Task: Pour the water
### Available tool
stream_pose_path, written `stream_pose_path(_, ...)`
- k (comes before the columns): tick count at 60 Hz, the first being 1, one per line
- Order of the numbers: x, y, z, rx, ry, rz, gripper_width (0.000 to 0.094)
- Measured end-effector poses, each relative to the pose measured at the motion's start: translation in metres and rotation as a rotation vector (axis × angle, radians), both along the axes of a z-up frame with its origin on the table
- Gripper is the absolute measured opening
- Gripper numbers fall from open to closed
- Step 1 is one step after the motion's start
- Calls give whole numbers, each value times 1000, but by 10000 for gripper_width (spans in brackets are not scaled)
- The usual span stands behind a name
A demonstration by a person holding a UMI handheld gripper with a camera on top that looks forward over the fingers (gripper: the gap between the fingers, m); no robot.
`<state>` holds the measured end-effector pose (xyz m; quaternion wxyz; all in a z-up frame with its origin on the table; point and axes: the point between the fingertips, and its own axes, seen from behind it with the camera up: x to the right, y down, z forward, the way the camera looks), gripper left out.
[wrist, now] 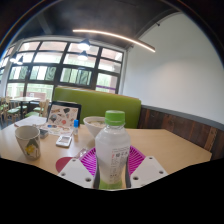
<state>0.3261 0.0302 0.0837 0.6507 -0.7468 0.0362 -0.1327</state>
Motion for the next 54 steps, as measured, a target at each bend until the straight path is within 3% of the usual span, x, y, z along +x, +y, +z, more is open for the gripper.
stream_pose_path(7,-7,1,0,-45,-39,24,317)
stream_pose_path(11,-15,0,26,-54,-174,27,320)
stream_pose_path(24,-90,13,127,-68,-1039,44,318)
stream_pose_path(34,-159,44,114,-154,-1774,81,316)
stream_pose_path(40,-174,39,97,-233,-2082,58,315)
stream_pose_path(44,-184,53,83,-253,-2184,111,316)
stream_pose_path(54,-186,40,85,-268,-2235,148,318)
